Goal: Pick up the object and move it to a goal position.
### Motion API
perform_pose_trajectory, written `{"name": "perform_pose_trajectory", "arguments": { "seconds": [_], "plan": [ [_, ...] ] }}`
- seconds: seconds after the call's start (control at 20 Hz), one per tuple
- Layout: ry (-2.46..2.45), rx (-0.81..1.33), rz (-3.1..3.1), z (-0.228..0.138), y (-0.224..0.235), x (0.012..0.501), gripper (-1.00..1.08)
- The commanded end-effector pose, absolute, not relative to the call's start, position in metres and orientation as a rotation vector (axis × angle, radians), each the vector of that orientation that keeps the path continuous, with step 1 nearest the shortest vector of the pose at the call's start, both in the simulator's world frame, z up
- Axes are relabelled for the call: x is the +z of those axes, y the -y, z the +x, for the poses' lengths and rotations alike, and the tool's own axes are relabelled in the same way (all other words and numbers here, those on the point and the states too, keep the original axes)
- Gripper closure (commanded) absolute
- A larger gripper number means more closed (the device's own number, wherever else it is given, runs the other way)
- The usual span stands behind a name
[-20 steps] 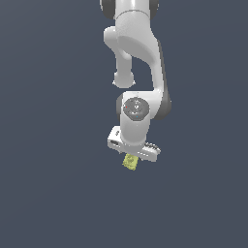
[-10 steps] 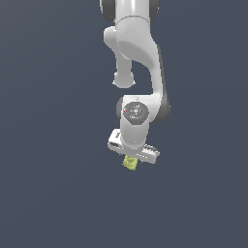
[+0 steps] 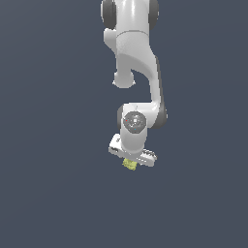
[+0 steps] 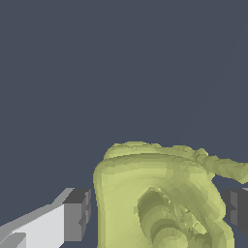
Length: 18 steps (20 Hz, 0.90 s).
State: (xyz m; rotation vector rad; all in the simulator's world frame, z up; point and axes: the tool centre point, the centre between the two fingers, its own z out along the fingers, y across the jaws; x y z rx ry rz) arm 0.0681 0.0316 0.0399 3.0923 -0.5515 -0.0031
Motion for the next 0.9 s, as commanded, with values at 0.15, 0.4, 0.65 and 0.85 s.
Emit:
{"name": "perform_pose_trajectory", "arguments": {
  "seconds": [0.15,0.4,0.65,0.85],
  "plan": [
    [0.552,0.0,3.093,0.069,-0.032,0.04,1.08],
    [0.552,0.0,3.093,0.069,-0.032,0.04,1.08],
    [0.552,0.0,3.093,0.069,-0.031,0.041,1.08],
    [0.552,0.0,3.093,0.068,-0.029,0.05,1.08]
  ]
}}
